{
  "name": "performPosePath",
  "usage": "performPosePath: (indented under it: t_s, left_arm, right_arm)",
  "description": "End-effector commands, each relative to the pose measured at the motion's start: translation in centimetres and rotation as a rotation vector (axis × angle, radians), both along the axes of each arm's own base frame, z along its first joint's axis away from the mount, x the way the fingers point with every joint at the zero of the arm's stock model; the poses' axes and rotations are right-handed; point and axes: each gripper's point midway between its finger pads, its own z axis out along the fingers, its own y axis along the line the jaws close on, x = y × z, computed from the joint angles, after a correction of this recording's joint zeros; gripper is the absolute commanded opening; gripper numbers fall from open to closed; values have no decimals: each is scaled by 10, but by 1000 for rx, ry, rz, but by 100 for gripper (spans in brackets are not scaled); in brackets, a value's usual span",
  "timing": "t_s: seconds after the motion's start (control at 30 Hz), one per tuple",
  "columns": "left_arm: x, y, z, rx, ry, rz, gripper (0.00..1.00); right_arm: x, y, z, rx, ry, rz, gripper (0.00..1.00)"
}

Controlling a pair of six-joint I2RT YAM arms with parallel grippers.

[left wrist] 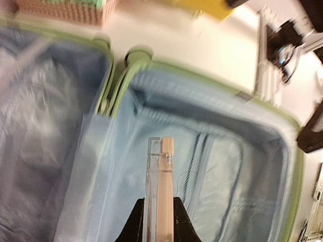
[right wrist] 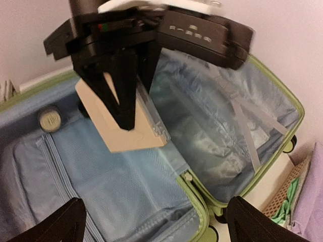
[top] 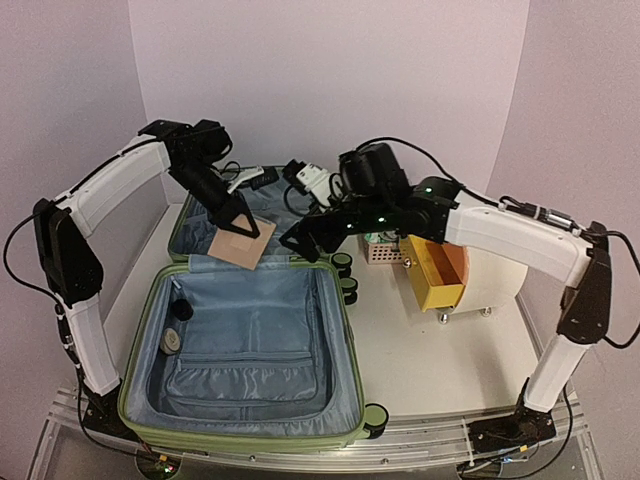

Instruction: Open, take out, and arrange the luggage

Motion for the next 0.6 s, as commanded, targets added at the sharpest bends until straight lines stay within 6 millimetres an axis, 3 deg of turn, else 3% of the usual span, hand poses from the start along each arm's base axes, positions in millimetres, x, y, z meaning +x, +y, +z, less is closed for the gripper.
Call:
performPosePath:
  t_s: [0.0,0.03,0.13,0.2,0.37,0.57]
  left_arm:
    - [-30,-21,114,-331,-96,-77,0]
    - [-32,-28,139,-421,-157,-106,0]
    - [-51,-34,180,-587,-199,-196,0]
    - [-63,-36,196,-671,-202,-248,0]
    - [-71,-36,209,-740,-224,-268,0]
    - [-71,-36,214,-761,-238,-258,0]
  right_arm:
    - [-8,-7,112,467,-45,52,98]
    - [-10,-12,127,548,-68,54,98]
    - [-5,-15,139,670,-33,17,98]
    - [1,-12,141,697,-13,16,98]
    - [-10,11,143,710,32,152,91]
    - [-31,24,142,730,63,309,79]
